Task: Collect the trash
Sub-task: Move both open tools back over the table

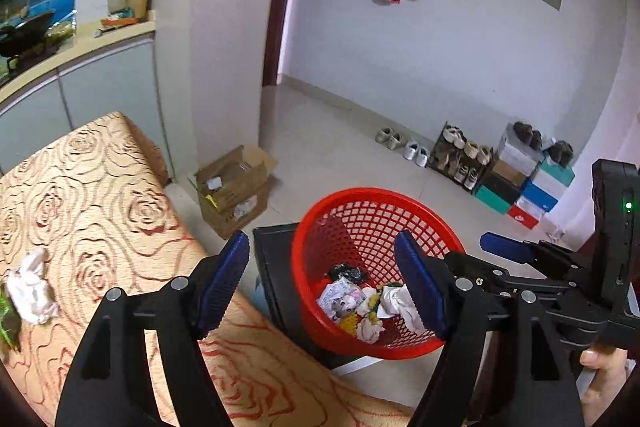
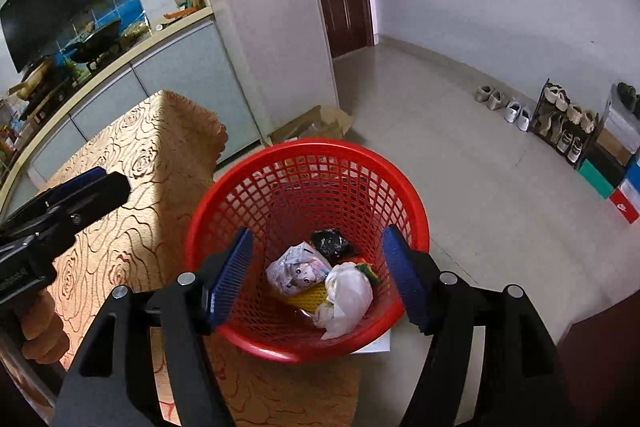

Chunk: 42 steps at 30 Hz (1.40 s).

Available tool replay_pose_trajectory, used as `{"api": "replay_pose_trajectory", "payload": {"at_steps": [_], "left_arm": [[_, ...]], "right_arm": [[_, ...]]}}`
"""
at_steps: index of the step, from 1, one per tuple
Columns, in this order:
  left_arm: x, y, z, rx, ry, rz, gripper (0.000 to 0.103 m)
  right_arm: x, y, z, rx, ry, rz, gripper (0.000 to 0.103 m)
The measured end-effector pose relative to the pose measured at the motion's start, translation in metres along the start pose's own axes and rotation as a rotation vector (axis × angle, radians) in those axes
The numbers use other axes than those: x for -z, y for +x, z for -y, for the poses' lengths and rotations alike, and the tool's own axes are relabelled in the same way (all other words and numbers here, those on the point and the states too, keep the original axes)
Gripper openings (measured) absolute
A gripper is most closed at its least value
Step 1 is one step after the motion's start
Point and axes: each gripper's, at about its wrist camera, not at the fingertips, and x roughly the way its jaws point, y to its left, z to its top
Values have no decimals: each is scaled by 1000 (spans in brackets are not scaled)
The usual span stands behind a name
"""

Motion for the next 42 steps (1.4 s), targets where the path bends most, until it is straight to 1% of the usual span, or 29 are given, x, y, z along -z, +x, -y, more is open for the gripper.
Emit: {"api": "replay_pose_trajectory", "payload": {"at_steps": [5,11,14,17,21,26,29,32,38,42], "left_arm": [[1,-26,-9,-50,-7,47,74],[6,-65,-26,-116,-47,110,76],[10,-89,-31,-173,-49,146,77],[16,-112,-37,-226,-49,180,80],[24,-140,-49,-287,-74,214,80],[37,-177,-71,-382,-121,253,81],[46,-200,-86,-468,-150,274,81],[55,-222,-102,-527,-186,292,82],[72,-253,-131,-622,-251,306,82],[84,-273,-149,-678,-293,323,82]], "right_arm": [[-3,-14,-16,-18,-31,41,65],[-8,-33,-42,-53,-64,104,65],[-11,-44,-58,-72,-83,143,65],[-13,-54,-73,-87,-105,182,68],[-14,-64,-100,-118,-150,221,68],[-14,-70,-132,-167,-191,233,68],[-12,-75,-152,-198,-216,242,68],[-10,-79,-172,-228,-239,252,70],[-7,-86,-211,-278,-290,276,70],[-5,-88,-229,-304,-315,287,70]]}}
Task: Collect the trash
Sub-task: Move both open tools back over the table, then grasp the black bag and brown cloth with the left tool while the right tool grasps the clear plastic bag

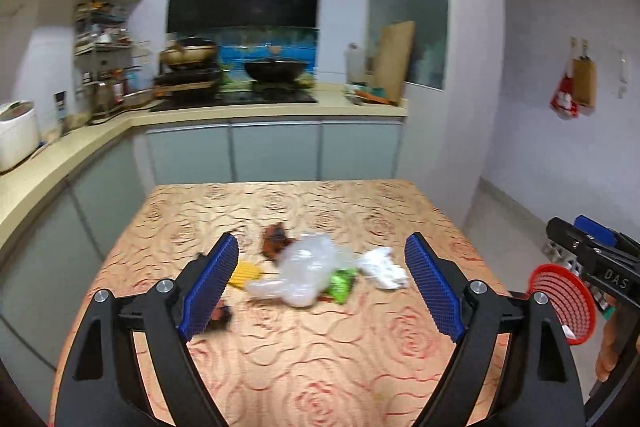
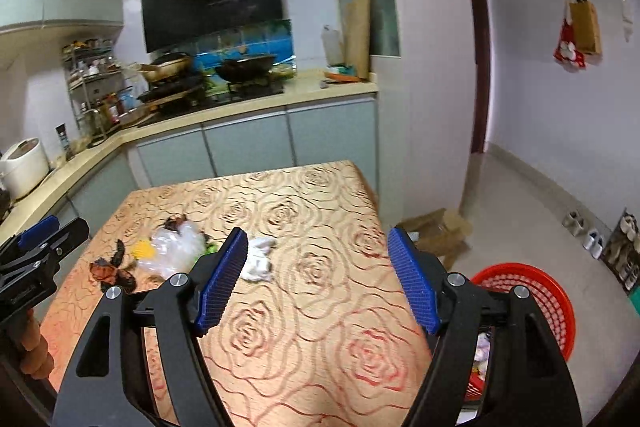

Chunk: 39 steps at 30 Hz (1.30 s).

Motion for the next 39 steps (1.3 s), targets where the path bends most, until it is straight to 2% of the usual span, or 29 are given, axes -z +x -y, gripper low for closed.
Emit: {"api": "replay_pose_trajectory", "payload": {"at_steps": [3,6,14,21,27,30,39], "left_arm": [[3,-4,-14,-48,-16,6,83],[6,-6,-27,-97,-22,10,83],[30,-4,-69,-205,-33,-19,83],[53,4,-100,-257,-43,-64,83],[72,21,-123,-248,-74,-133,83],[79,32,-128,-217,-82,-163,83],[70,81,-125,-146,-74,-216,83]], "right_arm": [[-2,3,-13,-16,-14,8,76],[-3,7,-24,-34,-32,19,76],[1,29,-55,-95,-77,-19,76],[5,52,-79,-144,-94,-54,76],[11,67,-92,-167,-117,-88,76],[16,77,-93,-167,-122,-115,76],[22,96,-97,-164,-131,-155,76]]}}
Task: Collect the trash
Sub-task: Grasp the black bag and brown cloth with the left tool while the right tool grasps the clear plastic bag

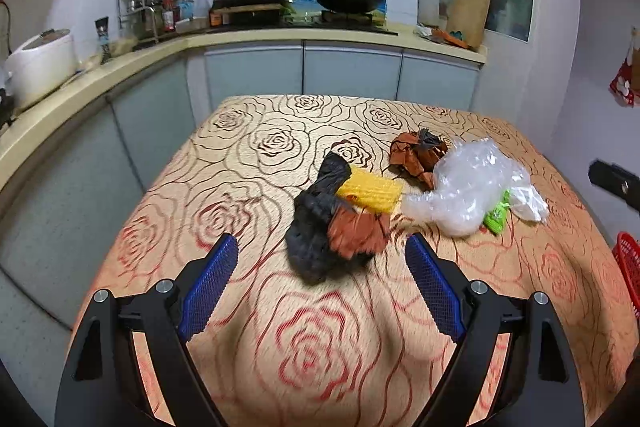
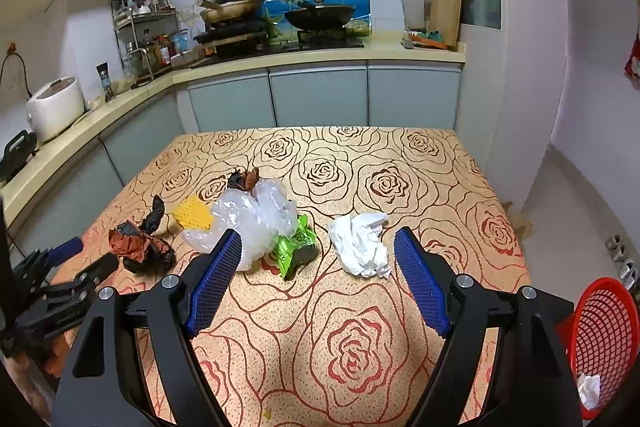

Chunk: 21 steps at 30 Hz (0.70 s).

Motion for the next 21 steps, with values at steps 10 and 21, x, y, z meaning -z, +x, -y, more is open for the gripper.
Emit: {"api": "replay_pose_trajectory", "payload": {"at_steps": [10,21], "left_arm": [[-10,38,0,-16,-33,-56,75],[-3,44,-11,-12,-49,-76,38]], "right_arm": [[-4,37,-20,-50,-55,-64,76],[-11,92,-58,-63,-144,-115,83]]}}
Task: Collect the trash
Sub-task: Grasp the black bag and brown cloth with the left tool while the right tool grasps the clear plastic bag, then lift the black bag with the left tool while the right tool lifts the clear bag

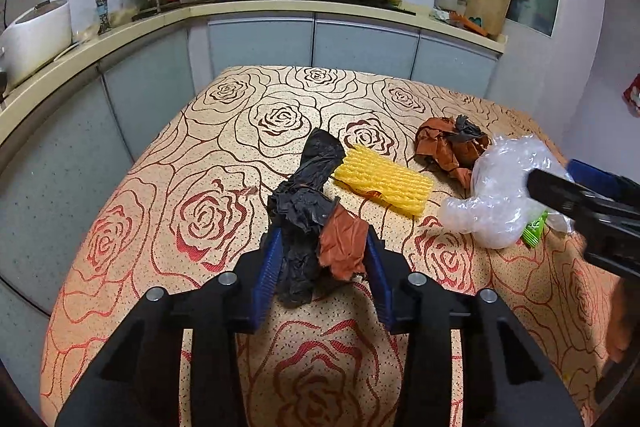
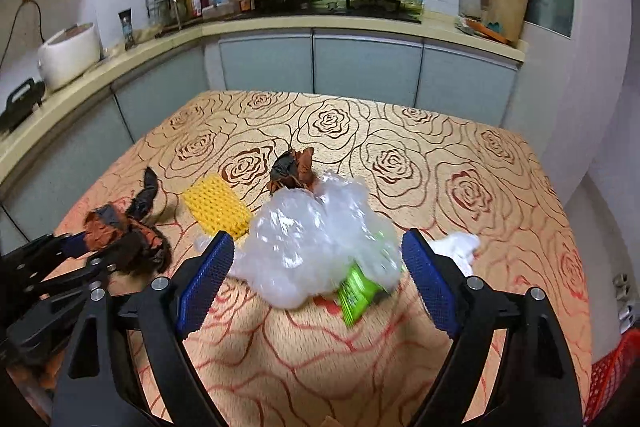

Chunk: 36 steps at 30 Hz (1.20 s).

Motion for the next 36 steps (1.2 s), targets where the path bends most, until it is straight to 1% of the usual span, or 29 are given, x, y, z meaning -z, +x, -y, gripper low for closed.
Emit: {"api": "replay_pose_trajectory", "payload": {"at_steps": [2,3,4,6,7,8,9,10,12,16,22,26,36], "left_arm": [[0,-1,2,0,6,4,38],[0,-2,2,0,8,5,38],[1,-2,3,1,11,5,38],[1,-3,6,1,18,8,38],[1,-4,7,-2,20,10,38],[1,-5,8,-3,22,11,38],[1,-5,9,-4,21,12,38],[1,-6,9,-6,20,14,38],[1,-10,7,-7,21,21,38],[0,-21,7,-21,28,44,38],[-2,-46,8,-29,31,89,38],[-6,-63,11,-32,38,121,38],[-23,-105,31,-21,60,213,38]], "right_arm": [[-2,9,-3,16,-11,-10,83],[-2,13,-3,20,-12,-16,77],[-2,16,-3,12,-9,-28,74],[-2,20,-2,4,-5,-44,59],[-1,21,-1,1,-6,-51,55],[-1,22,-1,-3,-7,-57,45],[0,22,-1,-4,-8,-60,41],[0,21,-2,-1,-13,-57,39],[1,17,-2,-2,-21,-53,32],[0,2,-1,-15,-10,-31,27],[-1,-40,2,-28,12,44,27],[-3,-70,4,-20,18,96,27],[-10,-118,16,-7,48,187,27]]}}
